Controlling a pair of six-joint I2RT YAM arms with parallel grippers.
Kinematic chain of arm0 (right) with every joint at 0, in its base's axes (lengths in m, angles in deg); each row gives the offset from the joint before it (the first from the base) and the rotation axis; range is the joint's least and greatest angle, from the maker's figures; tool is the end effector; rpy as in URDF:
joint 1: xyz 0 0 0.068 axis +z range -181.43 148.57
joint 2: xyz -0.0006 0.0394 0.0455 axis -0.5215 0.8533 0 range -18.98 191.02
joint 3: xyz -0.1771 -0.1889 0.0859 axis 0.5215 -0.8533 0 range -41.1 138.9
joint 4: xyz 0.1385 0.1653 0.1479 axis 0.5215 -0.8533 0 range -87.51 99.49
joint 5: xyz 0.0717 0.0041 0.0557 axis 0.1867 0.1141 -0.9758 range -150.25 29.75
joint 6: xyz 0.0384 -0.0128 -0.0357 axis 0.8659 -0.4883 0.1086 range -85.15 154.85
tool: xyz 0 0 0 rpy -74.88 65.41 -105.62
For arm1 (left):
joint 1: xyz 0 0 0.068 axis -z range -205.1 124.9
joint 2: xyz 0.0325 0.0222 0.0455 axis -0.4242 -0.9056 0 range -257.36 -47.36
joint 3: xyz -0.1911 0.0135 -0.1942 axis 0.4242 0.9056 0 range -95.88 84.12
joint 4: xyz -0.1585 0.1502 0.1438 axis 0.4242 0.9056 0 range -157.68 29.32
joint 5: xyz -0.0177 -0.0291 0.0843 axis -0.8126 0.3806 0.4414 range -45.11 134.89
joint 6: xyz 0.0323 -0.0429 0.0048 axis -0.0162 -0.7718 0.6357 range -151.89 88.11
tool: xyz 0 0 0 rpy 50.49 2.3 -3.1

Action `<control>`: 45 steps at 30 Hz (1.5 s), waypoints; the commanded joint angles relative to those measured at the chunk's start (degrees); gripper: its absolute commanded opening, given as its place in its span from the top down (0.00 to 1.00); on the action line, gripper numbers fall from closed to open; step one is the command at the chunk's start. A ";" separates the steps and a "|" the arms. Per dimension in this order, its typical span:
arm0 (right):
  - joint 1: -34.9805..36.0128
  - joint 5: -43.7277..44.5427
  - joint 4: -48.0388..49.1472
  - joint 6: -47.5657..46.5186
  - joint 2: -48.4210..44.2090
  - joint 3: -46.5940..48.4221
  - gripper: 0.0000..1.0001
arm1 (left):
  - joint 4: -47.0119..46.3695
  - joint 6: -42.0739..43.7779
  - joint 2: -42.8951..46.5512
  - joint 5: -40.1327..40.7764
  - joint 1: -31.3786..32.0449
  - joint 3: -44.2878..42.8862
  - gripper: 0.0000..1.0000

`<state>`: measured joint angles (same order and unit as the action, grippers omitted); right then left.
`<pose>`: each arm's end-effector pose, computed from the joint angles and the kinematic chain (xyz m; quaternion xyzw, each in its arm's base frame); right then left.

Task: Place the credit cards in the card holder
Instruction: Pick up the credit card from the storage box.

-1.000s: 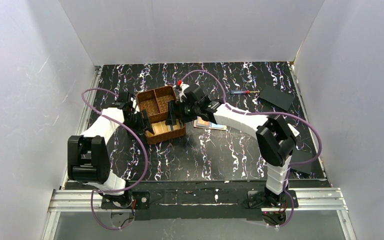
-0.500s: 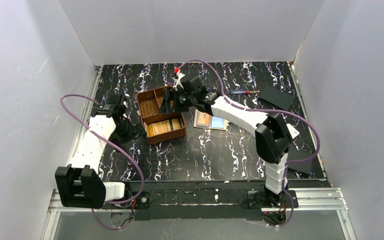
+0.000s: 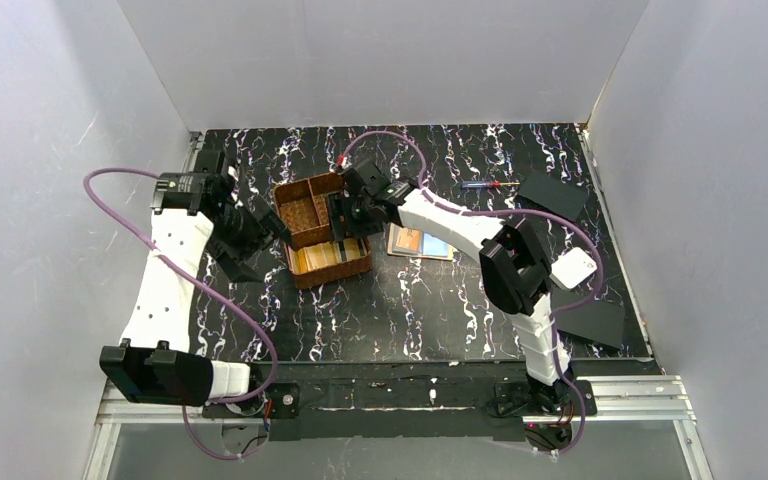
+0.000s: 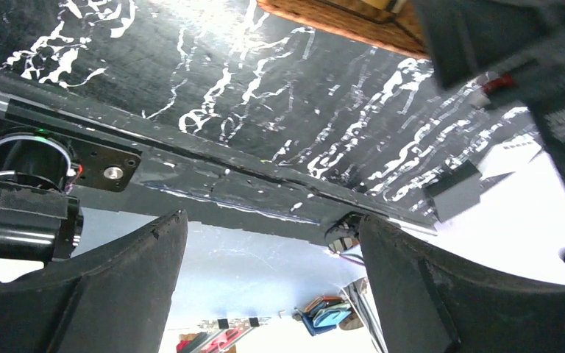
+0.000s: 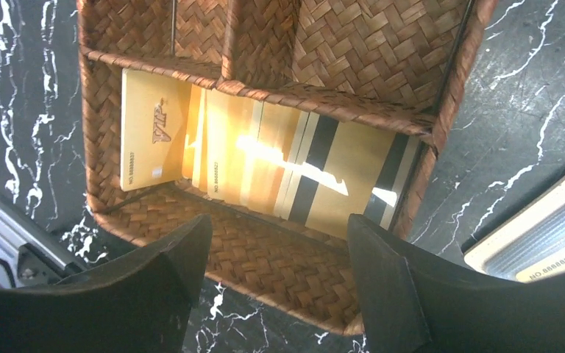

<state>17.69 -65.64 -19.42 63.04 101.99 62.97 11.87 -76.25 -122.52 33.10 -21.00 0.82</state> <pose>0.3143 0.3682 0.2476 -0.1855 0.9069 0.2687 0.2662 0.2201 -0.0231 0.3596 -0.3222 0.9274 -0.1584 0.1050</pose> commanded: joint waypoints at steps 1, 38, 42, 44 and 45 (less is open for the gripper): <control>1.70 4.71 -2.05 -0.88 2.66 5.96 0.23 | 8.47 3.88 -2.62 -3.97 0.04 -9.08 0.16; 6.59 24.63 -6.02 -2.64 13.61 7.55 0.43 | 12.17 15.62 -10.34 -9.92 0.03 -23.48 0.17; 6.58 28.63 -7.38 -4.50 12.23 8.25 0.65 | 11.84 15.18 -10.69 -9.95 0.05 -23.40 0.17; 6.58 30.04 -8.17 -5.76 12.19 9.43 0.71 | 11.71 15.05 -10.86 -10.08 0.04 -23.41 0.17; 6.53 30.77 -8.59 -6.30 12.25 9.93 0.76 | 11.69 15.04 -10.93 -10.09 0.03 -23.33 0.17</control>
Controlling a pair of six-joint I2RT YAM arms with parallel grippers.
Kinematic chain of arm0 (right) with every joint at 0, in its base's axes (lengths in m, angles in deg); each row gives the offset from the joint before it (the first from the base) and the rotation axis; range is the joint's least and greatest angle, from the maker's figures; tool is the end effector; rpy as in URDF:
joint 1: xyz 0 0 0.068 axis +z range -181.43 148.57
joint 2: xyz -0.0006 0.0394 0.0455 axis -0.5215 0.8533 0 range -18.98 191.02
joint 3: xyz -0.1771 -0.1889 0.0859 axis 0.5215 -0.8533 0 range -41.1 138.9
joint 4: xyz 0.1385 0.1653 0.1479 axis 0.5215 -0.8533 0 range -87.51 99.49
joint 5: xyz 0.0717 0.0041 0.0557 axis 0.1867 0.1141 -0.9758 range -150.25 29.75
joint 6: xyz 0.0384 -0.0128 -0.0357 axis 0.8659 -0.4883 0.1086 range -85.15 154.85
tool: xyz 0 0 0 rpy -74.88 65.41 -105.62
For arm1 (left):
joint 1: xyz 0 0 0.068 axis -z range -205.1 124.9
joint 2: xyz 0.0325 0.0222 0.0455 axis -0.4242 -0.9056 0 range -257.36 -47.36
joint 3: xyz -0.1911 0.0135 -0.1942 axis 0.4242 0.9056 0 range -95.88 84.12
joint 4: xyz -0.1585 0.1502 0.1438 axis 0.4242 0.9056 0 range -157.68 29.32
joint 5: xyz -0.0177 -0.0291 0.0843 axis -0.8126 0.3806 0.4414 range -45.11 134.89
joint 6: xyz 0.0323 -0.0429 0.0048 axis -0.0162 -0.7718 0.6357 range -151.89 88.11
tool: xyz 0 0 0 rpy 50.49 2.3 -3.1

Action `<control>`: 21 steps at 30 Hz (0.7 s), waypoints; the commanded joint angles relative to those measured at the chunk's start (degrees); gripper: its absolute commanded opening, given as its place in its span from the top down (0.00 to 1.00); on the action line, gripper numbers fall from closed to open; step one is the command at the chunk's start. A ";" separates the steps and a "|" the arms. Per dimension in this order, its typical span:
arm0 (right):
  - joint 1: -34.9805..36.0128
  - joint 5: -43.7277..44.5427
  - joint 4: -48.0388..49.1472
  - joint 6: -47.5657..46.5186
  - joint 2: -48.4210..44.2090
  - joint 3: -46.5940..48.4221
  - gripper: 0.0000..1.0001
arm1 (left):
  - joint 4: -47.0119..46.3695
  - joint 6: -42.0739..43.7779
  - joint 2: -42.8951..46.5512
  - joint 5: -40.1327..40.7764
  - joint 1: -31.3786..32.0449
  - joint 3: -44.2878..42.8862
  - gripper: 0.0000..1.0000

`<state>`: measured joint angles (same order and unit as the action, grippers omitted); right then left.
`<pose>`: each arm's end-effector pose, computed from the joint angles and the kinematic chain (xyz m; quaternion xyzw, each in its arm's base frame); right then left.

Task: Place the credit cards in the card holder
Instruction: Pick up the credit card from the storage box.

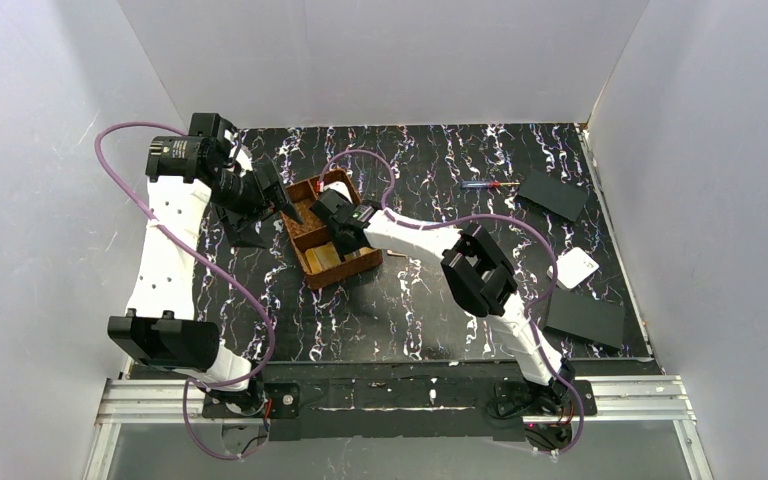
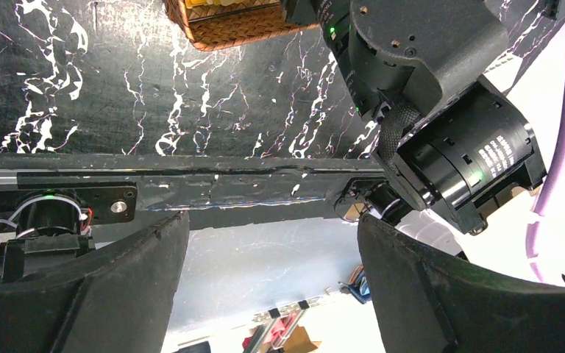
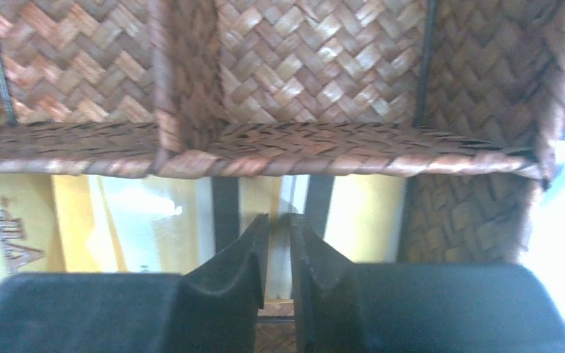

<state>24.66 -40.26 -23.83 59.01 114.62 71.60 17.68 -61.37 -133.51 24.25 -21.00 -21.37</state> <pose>0.2975 0.4208 0.1862 -0.2065 0.9157 0.0687 0.3378 0.2557 -0.0309 0.4166 -0.1751 0.9470 -0.2268 0.1451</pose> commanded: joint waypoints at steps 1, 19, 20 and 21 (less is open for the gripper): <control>-0.46 5.85 -4.42 -2.84 -0.34 1.79 0.81 | 5.87 0.12 0.01 -1.24 0.03 -1.02 0.17; -1.34 -14.08 6.85 -6.59 -6.01 -3.15 0.36 | -1.70 -11.02 2.89 -5.23 -0.45 17.90 0.21; -1.30 -15.45 8.95 -5.52 -6.74 -4.87 0.33 | -3.99 -13.07 3.63 -5.42 -0.57 20.22 0.22; -1.26 -15.17 9.95 -4.02 -7.19 -6.26 0.30 | -5.79 -14.76 4.19 -5.04 -0.65 22.35 0.24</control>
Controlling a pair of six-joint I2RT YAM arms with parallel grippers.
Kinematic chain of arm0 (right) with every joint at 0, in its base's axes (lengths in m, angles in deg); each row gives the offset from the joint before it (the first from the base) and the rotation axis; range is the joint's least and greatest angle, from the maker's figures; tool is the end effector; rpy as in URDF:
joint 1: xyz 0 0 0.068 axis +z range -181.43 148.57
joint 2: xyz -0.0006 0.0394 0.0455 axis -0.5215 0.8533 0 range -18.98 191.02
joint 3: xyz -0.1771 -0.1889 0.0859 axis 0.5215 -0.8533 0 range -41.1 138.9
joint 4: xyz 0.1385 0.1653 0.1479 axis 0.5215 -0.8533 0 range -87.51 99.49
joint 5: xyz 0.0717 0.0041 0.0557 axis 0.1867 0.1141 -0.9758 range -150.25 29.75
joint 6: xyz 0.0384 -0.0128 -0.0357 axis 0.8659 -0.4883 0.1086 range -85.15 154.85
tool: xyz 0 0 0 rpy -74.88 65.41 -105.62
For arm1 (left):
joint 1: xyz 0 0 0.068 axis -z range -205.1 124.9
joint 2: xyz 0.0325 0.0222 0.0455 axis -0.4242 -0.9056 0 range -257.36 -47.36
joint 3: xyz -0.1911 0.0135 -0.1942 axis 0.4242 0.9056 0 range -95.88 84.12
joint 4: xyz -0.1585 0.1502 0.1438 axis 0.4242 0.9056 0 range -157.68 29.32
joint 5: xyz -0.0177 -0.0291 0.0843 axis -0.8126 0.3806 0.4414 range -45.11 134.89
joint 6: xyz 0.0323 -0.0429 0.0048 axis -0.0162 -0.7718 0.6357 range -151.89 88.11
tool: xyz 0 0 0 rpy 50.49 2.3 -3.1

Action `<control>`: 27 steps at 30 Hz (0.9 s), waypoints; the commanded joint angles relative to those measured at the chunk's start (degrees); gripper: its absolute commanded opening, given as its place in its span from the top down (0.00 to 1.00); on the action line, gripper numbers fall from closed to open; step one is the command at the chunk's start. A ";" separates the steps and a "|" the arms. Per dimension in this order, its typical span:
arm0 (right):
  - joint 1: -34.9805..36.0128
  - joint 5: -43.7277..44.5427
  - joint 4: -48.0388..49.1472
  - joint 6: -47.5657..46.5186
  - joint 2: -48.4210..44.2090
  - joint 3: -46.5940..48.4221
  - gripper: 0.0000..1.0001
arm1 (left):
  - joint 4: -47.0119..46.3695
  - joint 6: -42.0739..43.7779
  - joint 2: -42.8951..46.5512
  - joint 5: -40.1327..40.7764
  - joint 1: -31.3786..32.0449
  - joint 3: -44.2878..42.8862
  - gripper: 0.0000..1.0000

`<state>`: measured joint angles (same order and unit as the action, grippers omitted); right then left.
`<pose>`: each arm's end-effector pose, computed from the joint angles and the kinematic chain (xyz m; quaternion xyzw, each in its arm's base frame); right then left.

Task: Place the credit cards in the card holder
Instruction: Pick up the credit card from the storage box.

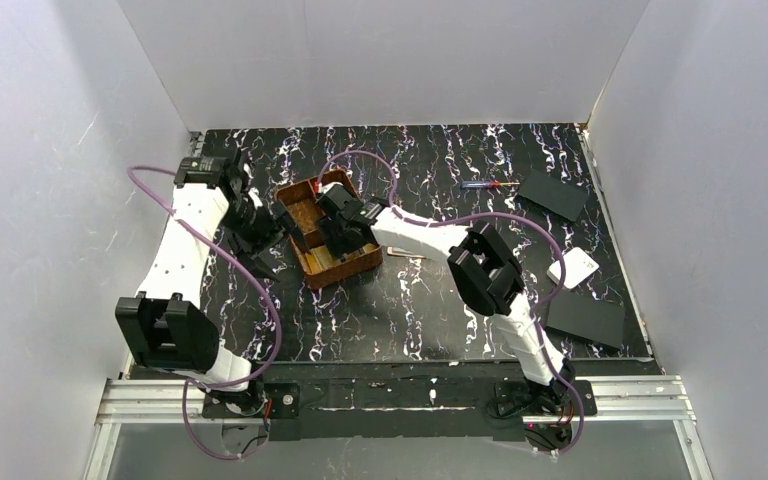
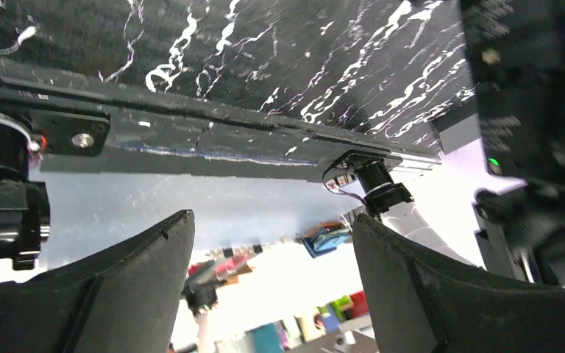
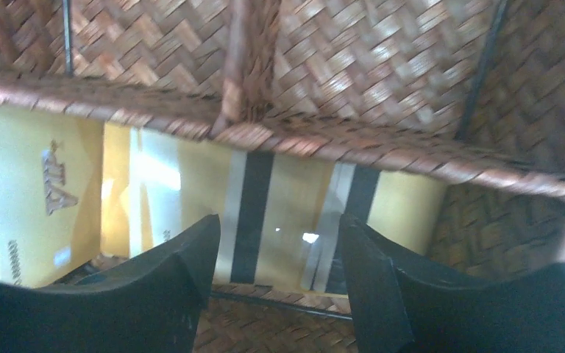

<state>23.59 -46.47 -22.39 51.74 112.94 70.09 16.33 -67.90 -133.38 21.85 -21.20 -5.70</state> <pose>0.3009 0.4153 0.1931 -0.2708 0.9014 0.0949 0.3243 0.2588 -0.0316 0.3477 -0.2536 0.9429 -0.2156 0.0108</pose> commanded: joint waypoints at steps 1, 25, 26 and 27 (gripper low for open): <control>-0.18 -7.98 8.18 4.55 -5.42 -5.17 0.25 | -6.06 -9.53 4.36 -2.02 -0.67 8.47 0.25; 2.37 11.73 -0.30 -4.62 -0.32 -0.66 0.77 | -16.50 -19.15 1.68 -0.49 -0.68 20.69 0.26; 2.37 12.50 -1.30 -5.03 -0.37 0.64 0.83 | -16.50 -18.23 0.43 0.30 -0.28 19.61 0.26; 2.16 13.99 -3.01 -5.94 -0.56 3.85 0.85 | -16.93 -16.50 -2.71 1.81 0.47 18.10 0.28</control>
<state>26.17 -36.35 -21.93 47.71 113.42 68.30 -1.09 -88.19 -131.57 20.77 -21.70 15.70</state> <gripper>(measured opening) 0.177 0.741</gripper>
